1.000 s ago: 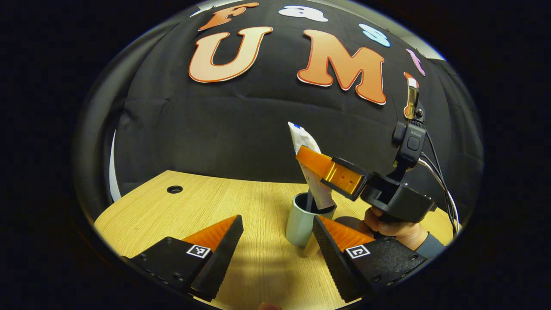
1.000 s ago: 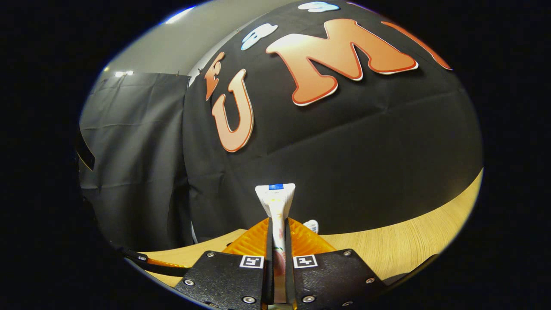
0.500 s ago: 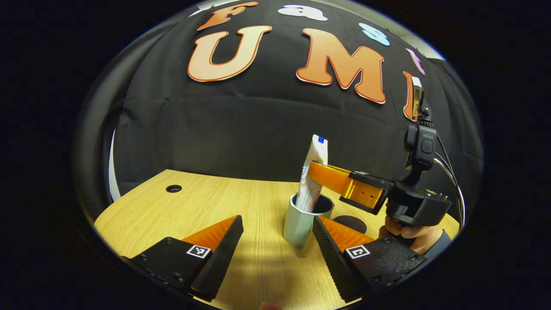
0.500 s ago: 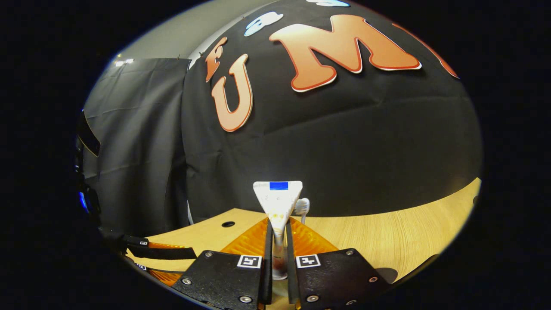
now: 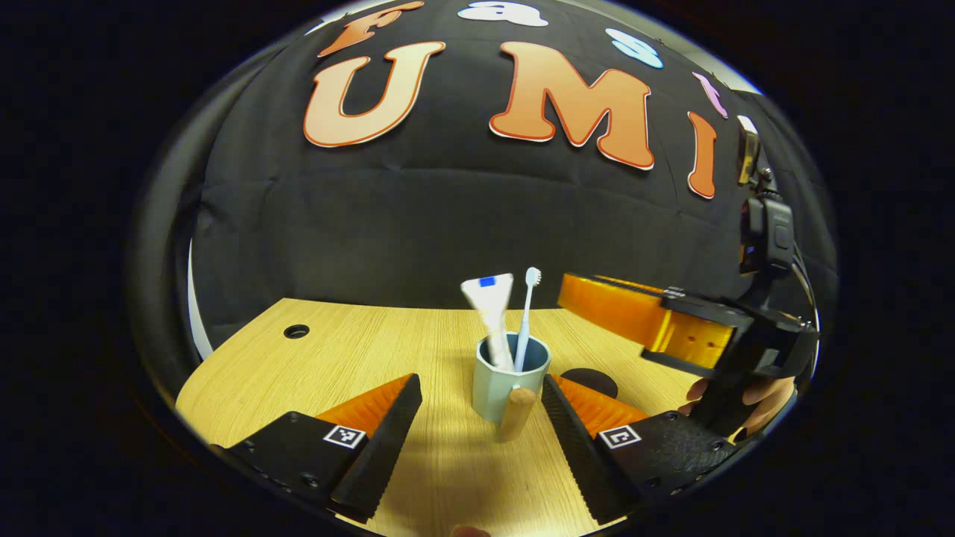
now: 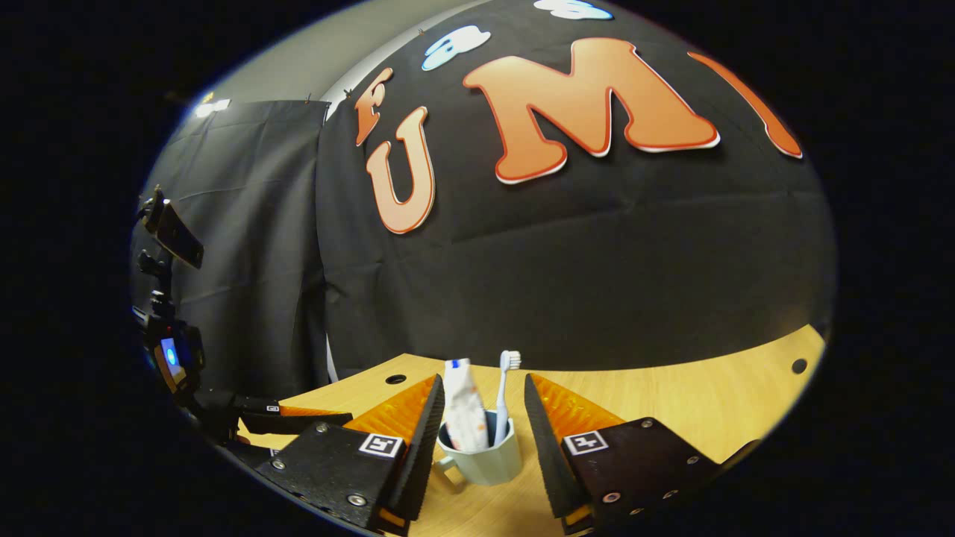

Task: Put the toothbrush and toothpaste on the desktop into the cup, then pick up the cup and place it on the coaster on the desktop.

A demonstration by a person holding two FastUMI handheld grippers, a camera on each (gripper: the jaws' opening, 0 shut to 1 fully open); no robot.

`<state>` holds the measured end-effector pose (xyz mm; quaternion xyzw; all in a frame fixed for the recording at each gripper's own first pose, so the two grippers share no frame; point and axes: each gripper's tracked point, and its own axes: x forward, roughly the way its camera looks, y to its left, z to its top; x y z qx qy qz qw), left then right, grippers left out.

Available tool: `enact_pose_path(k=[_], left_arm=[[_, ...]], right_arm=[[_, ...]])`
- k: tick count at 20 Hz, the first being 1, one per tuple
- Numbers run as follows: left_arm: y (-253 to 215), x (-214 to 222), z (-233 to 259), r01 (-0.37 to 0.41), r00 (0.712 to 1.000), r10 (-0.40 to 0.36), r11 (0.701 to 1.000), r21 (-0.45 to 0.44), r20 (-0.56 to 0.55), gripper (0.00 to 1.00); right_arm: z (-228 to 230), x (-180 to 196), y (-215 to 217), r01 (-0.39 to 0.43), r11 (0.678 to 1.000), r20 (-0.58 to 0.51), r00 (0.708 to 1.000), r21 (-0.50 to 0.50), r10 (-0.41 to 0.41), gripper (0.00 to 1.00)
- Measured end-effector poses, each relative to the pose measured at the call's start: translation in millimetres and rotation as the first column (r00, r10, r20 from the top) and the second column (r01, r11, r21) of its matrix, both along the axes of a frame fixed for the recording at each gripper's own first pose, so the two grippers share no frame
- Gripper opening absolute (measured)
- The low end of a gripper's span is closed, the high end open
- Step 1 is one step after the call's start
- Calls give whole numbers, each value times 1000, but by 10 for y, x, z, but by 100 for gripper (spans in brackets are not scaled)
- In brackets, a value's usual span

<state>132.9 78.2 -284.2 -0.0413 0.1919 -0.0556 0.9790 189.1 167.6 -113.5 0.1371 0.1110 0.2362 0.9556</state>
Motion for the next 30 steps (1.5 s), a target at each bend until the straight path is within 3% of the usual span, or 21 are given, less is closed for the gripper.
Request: enact_pose_path(k=[3,5,12,18,21,24,26,30], left_arm=[[-61,71,46,29,999,-28,999,21,-28,97],[-128,137,70,45,997,-44,999,11,-66,97],[-305,229,-36,109,957,-101,994,13,-273,97],[-447,333,-308,155,887,-115,987,52,-448,98],[-520,315,-508,194,830,-128,979,66,-542,98],[-534,302,-716,196,778,-103,977,84,-620,98],[-479,321,-806,180,760,-71,978,104,-646,97],[-399,301,-1026,160,724,-24,978,135,-689,84]], right_arm=[[202,-147,-314,36,999,34,999,-7,-36,81],[305,-266,-515,56,998,55,997,-14,-55,87],[665,-641,-1164,123,992,129,985,-31,-118,92],[777,-993,-1688,164,982,167,975,-94,-147,92],[831,-1165,-1889,179,978,188,970,-106,-157,92],[849,-1347,-2010,177,976,200,968,-124,-150,92],[830,-1431,-2057,176,976,208,967,-132,-146,92],[801,-1536,-2093,171,980,192,970,-106,-148,92]])
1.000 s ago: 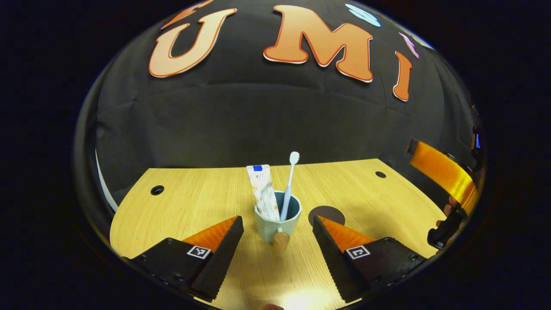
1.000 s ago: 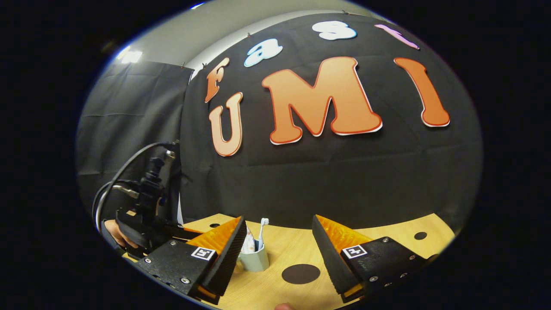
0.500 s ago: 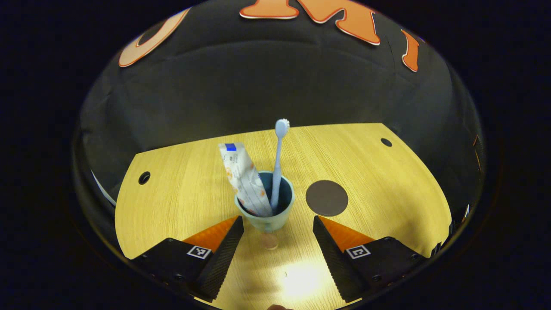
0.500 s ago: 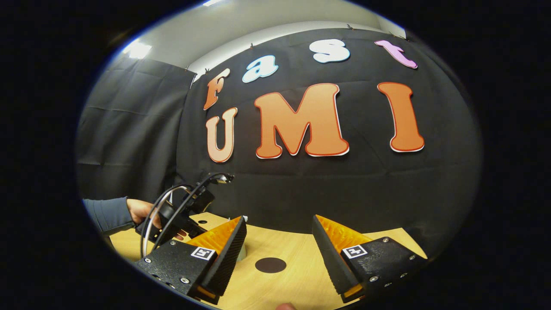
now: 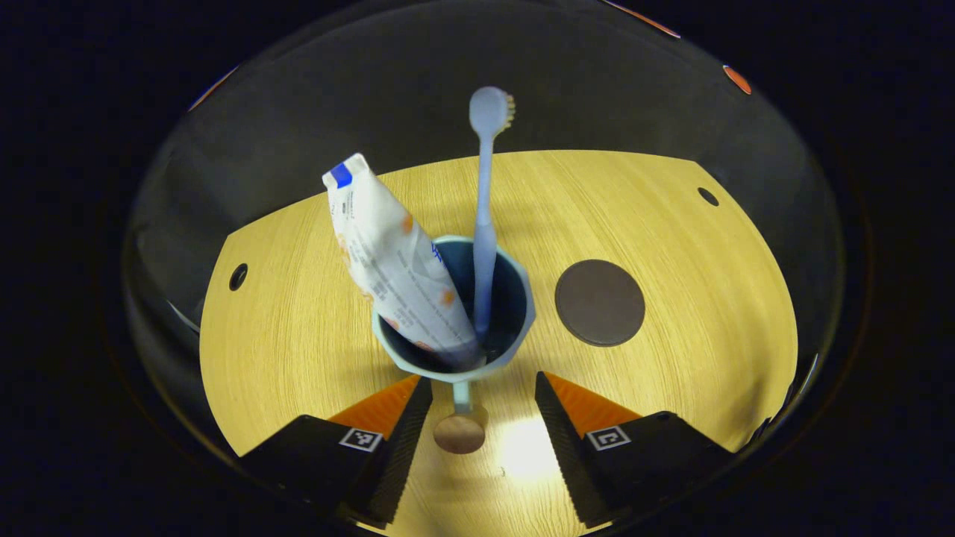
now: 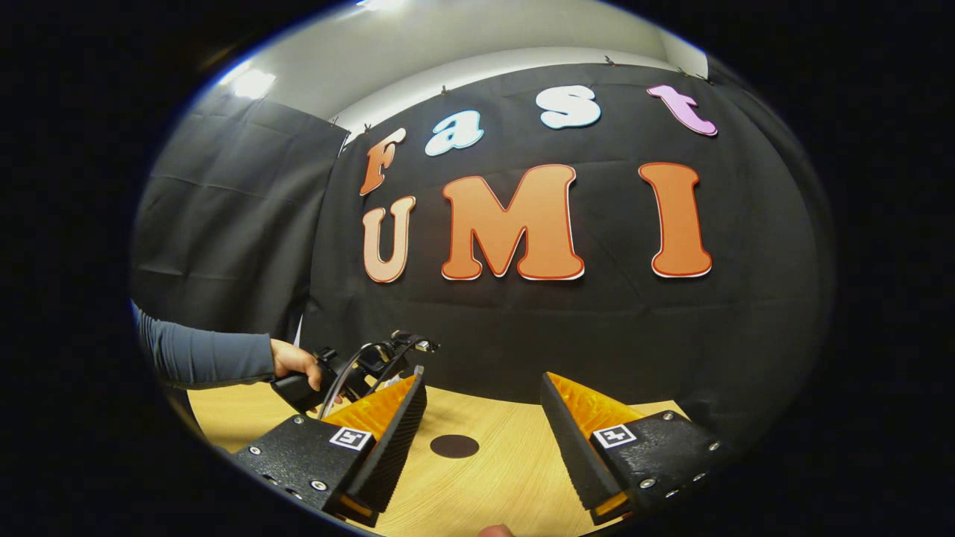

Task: Put the toothbrush and toothpaste on the desktop into the cup, then pick up the cup and place it on the coaster on the desktop.

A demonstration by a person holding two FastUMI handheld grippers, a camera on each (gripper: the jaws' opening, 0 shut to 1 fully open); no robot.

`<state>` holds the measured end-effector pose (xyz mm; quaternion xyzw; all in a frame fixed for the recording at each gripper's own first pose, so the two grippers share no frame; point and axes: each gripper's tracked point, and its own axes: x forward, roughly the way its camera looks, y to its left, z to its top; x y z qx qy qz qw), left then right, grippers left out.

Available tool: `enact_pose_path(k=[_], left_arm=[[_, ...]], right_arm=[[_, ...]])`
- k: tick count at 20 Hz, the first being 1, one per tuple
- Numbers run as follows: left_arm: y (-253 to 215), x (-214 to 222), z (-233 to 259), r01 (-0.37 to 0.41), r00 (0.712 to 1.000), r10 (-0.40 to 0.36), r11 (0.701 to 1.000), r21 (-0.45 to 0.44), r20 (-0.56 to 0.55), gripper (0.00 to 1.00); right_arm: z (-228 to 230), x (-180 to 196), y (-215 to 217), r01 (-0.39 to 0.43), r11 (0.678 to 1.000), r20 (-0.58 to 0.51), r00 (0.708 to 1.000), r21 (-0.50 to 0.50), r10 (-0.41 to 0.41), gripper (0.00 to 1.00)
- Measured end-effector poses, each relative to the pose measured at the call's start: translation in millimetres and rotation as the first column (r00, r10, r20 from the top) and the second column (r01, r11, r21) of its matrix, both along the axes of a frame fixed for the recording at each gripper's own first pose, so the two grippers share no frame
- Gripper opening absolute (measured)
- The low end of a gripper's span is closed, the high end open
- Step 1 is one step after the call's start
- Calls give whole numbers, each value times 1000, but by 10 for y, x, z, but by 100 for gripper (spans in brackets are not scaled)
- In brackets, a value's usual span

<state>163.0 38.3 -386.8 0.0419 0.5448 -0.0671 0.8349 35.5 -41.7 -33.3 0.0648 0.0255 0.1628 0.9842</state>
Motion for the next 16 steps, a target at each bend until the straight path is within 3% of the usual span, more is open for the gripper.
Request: enact_pose_path(k=[1,3,4,5,6,8,16], left_arm=[[13,-19,-43,-6,1000,6,1000,4,-13,79],[32,-9,-101,-27,1000,27,1000,1,-8,58],[49,14,-106,-38,999,38,999,1,5,63],[84,29,-128,-54,999,54,998,11,8,47],[83,9,-134,-63,998,63,998,5,10,51],[60,-5,-167,-89,996,90,996,-17,25,29],[23,10,-119,-165,984,170,982,-91,55,25]], right_arm=[[-16,2,-29,3,1000,-8,1000,14,-3,92],[-18,-5,-83,15,999,-10,1000,29,-14,93],[-17,-25,-99,19,999,-10,1000,28,-19,93],[-4,-40,-107,27,999,-5,1000,29,-27,92],[6,-60,-98,27,999,-2,1000,29,-27,92],[9,-120,-86,28,999,3,1000,29,-28,92],[69,-275,-154,59,997,5,998,55,-59,93]])
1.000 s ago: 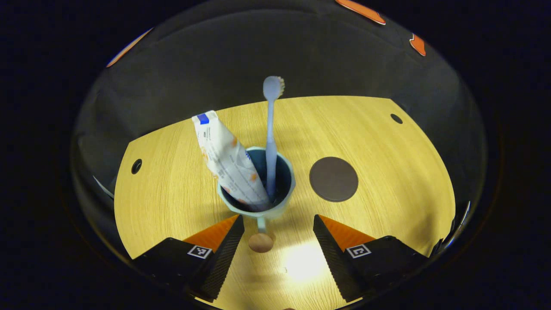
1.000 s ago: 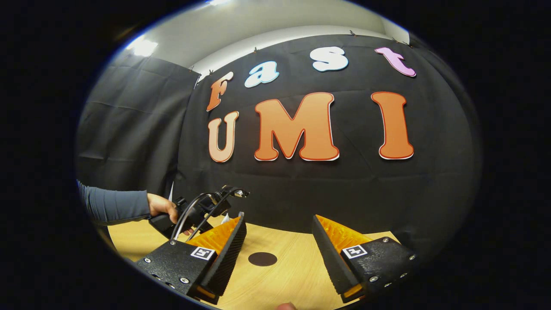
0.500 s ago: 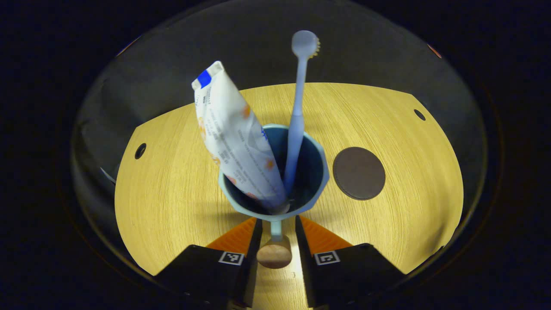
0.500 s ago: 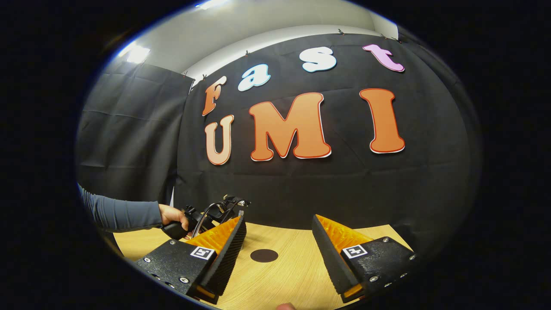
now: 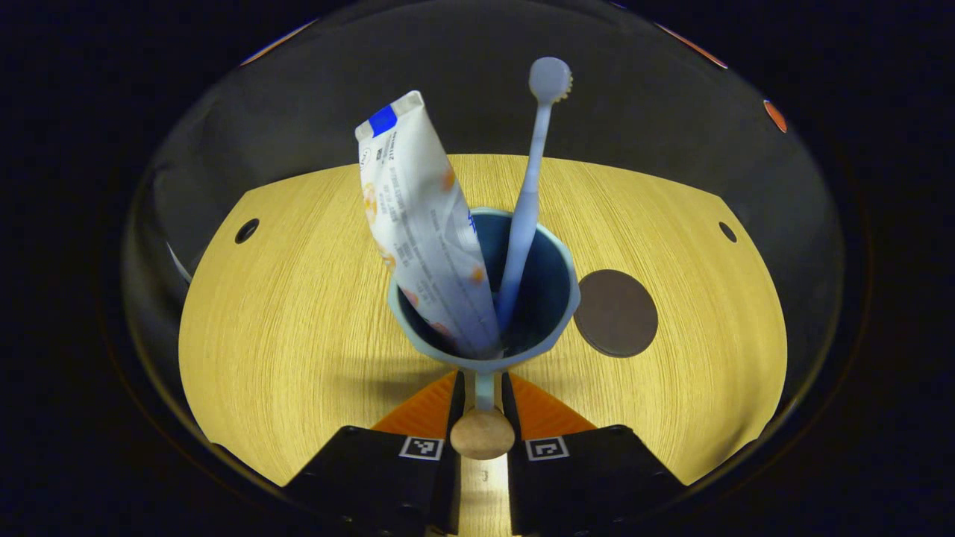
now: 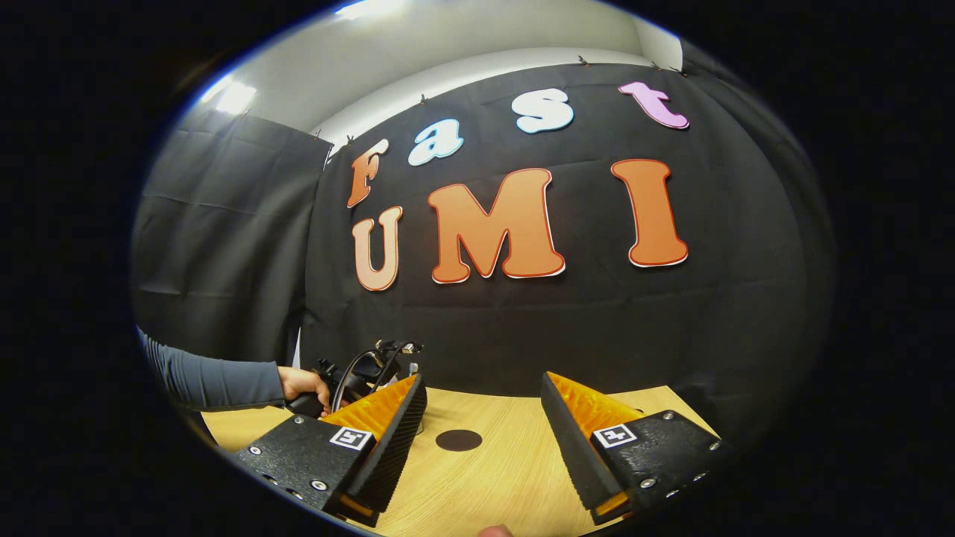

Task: Put the toothbrush and toothpaste on the desktop into the cup, then pick up the cup and place it on the coaster on the desktop.

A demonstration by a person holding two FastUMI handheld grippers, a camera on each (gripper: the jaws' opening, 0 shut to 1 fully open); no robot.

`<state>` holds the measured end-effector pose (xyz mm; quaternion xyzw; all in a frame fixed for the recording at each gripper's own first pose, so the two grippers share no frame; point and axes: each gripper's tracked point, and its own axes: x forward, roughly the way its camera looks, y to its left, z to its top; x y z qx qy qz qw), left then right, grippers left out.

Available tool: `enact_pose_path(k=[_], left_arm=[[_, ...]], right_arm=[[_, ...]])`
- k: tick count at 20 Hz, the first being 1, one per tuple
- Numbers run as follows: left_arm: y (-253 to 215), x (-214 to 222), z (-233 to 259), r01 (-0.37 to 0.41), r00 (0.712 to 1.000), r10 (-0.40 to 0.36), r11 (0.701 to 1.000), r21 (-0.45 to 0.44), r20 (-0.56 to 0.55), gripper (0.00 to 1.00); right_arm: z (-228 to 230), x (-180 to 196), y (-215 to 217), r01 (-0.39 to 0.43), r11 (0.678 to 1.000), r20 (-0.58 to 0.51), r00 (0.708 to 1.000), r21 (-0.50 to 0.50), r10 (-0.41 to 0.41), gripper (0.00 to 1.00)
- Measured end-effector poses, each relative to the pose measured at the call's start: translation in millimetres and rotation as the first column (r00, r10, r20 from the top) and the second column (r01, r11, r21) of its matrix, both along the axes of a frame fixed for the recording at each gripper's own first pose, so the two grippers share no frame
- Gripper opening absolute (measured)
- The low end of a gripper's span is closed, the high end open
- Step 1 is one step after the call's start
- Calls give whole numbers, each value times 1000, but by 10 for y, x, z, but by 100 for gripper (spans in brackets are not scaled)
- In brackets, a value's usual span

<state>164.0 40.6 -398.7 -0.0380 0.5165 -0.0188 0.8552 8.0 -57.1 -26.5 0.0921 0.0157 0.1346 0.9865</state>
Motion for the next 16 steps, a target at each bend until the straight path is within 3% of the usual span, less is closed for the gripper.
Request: enact_pose_path(k=[4,5,7,8,10,13,16], left_arm=[[40,80,122,8,999,-8,1000,-7,33,27],[45,55,96,10,1000,-10,1000,-5,24,21],[29,62,119,-8,1000,8,1000,-16,22,21],[9,70,129,-7,1000,8,1000,-21,30,21],[10,62,211,-13,998,15,999,-29,57,21],[30,98,468,2,991,-2,1000,-4,136,21],[18,82,331,10,994,-13,1000,26,111,18]], right_arm=[[34,-99,-86,23,1000,19,1000,2,-23,92],[21,-106,-88,24,1000,19,1000,3,-25,92],[15,-127,-144,35,999,19,999,8,-35,92],[16,-136,-185,38,999,19,999,14,-39,97],[-13,-169,-255,49,999,15,999,25,-49,92],[-10,-203,-333,60,997,16,998,43,-60,92],[-66,-223,-373,68,996,8,998,52,-69,97]])
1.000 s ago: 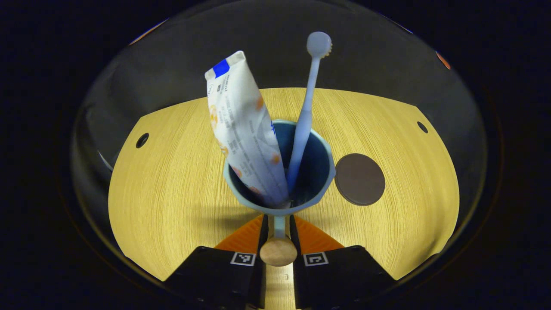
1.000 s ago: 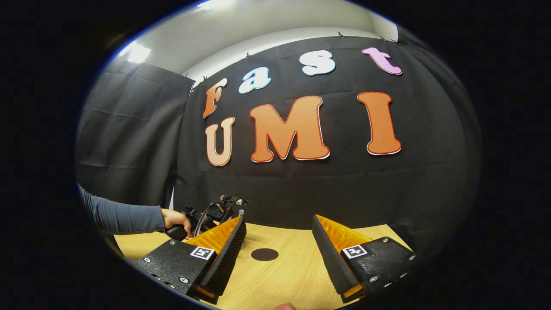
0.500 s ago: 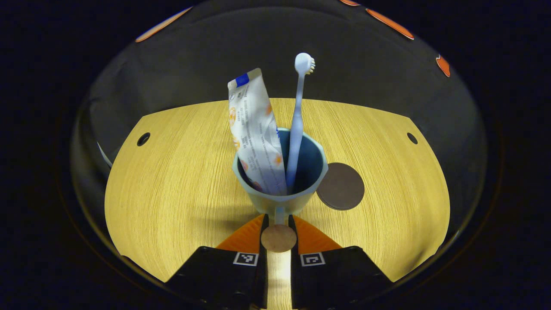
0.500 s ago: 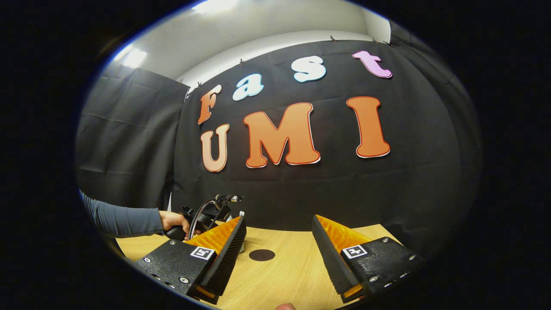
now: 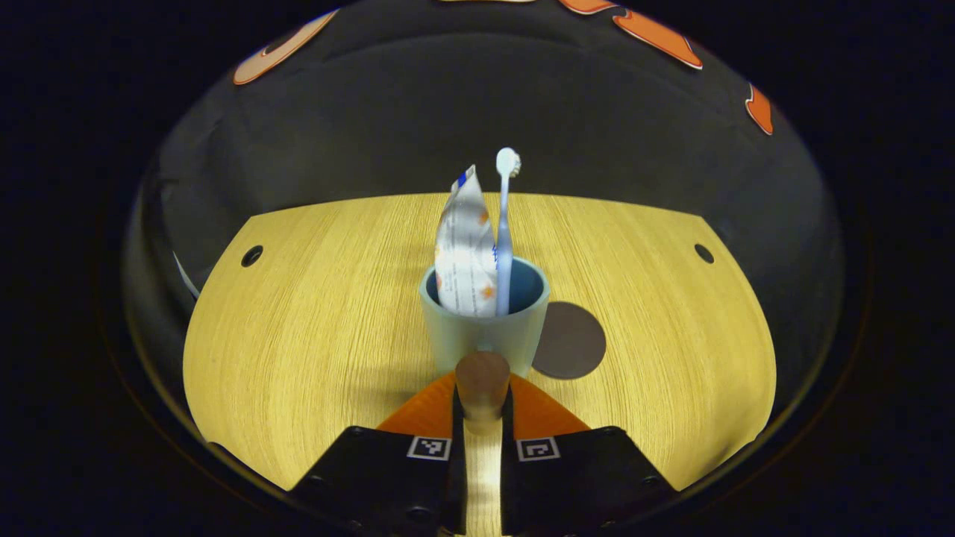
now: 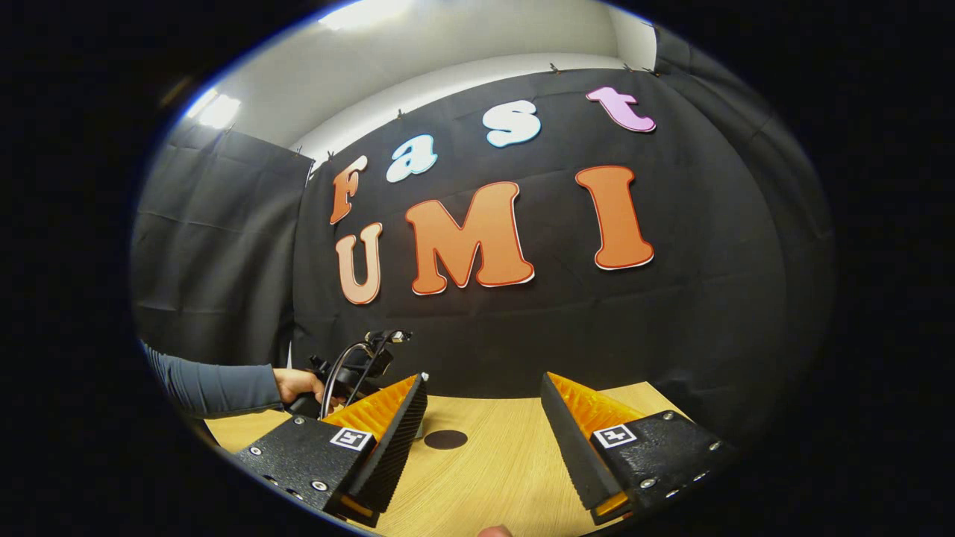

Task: Put the toothbrush and toothpaste on the desktop into the cup, then pick up the cup and place it on the coaster on the desktop.

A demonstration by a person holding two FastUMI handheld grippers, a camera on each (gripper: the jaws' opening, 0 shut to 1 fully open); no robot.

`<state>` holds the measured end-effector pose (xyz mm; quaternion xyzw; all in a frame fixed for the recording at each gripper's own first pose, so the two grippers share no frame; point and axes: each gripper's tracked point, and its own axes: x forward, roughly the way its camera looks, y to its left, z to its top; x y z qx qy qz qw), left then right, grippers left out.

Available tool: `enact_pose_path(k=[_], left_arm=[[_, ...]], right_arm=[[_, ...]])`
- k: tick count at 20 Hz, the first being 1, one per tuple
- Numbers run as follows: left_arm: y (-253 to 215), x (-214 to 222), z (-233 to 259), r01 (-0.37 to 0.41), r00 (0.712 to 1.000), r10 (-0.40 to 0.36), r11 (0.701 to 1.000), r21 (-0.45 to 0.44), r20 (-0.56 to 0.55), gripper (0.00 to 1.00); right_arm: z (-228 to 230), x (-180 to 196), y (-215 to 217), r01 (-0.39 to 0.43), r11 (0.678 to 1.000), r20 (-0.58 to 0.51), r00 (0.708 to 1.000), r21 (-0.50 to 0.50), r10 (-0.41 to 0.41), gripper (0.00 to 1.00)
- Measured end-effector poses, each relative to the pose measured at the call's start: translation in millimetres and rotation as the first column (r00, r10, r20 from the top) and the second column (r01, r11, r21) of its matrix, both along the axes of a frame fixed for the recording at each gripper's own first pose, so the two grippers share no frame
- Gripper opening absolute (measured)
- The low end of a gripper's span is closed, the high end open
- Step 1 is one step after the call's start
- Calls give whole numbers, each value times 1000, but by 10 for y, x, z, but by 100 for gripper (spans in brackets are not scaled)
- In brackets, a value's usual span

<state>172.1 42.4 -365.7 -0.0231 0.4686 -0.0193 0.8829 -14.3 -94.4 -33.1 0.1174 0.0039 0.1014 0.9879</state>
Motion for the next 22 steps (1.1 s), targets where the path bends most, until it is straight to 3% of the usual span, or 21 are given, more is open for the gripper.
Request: enact_pose_path(k=[1,7,11,15,19,20,22], left_arm=[[-9,-3,-32,8,1000,-8,1000,7,-9,18],[26,-41,-74,12,996,-11,1000,16,-92,19],[20,-82,-39,41,991,-33,997,61,-132,25],[25,6,16,115,985,-97,985,125,-143,43],[-68,31,-91,169,971,-144,979,117,-191,43],[-111,63,-69,174,971,-153,979,109,-182,37],[-137,66,-59,180,973,-163,979,96,-163,28]], right_arm=[[-3,-8,-2,-2,1000,0,1000,3,2,92],[-78,-10,-21,2,1000,-19,1000,29,-1,92],[-113,23,35,-6,1000,-30,1000,19,6,92],[-130,54,65,-10,1000,-36,999,13,10,92],[-189,107,26,6,1000,-50,999,12,-6,92],[-223,109,-10,13,1000,-57,998,12,-12,97],[-259,120,-58,20,1000,-67,998,22,-19,92]])
